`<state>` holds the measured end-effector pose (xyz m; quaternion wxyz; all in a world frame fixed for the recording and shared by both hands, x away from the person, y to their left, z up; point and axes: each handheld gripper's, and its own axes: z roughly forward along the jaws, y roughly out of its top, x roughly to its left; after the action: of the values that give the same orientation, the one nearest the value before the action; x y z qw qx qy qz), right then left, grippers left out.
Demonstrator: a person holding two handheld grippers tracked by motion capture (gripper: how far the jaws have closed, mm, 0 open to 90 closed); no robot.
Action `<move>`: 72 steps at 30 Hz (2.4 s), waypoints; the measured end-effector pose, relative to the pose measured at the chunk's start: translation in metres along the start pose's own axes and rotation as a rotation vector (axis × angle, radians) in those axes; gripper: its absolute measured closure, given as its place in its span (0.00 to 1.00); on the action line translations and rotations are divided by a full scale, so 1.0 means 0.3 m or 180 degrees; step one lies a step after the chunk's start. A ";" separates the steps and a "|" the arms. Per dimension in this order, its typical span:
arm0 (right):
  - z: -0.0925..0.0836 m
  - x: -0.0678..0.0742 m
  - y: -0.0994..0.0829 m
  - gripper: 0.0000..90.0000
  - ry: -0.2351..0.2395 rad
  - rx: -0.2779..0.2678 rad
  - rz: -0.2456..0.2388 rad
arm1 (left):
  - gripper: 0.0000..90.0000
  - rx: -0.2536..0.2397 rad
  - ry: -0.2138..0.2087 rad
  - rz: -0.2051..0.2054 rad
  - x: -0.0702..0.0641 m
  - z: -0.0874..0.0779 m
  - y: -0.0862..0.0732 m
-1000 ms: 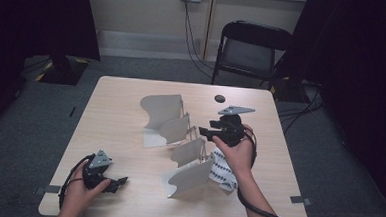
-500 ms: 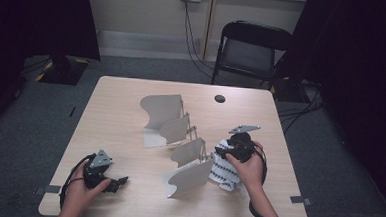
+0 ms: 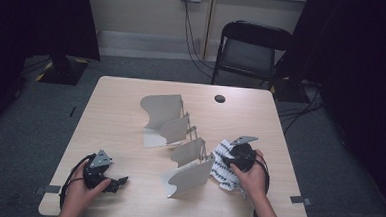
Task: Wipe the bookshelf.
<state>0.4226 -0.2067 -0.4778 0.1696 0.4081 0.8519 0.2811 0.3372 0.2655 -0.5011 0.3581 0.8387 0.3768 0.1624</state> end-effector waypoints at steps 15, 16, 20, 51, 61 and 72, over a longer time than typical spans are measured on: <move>-0.047 -0.028 -0.003 0.91 0.0146 -0.0102 0.0270 | 0.06 -0.0012 0.0001 -0.0017 -0.002 0.001 0.000; -0.057 -0.033 0.003 0.91 0.0161 -0.0146 0.0285 | 0.06 -0.0012 0.0002 -0.0019 -0.002 0.002 0.000; -0.101 -0.041 0.039 0.91 0.0218 -0.0251 0.0295 | 0.05 0.0006 -0.0015 -0.0025 -0.003 0.004 0.003; -0.412 0.039 0.547 0.91 0.0330 -0.0762 -0.0283 | 0.04 -0.0004 -0.0019 -0.0031 -0.004 0.006 0.003; -0.409 0.165 0.656 0.91 0.0570 -0.0886 -0.0447 | 0.03 0.0006 -0.0023 -0.0030 -0.005 0.007 0.004; -0.362 0.364 0.750 0.91 0.0877 -0.0871 -0.0763 | 0.02 0.0006 -0.0030 -0.0038 -0.007 0.010 0.005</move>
<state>0.4349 -0.0427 -0.2602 0.1376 0.2349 0.8633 0.4249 0.3383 0.2618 -0.5021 0.3601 0.8375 0.3803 0.1560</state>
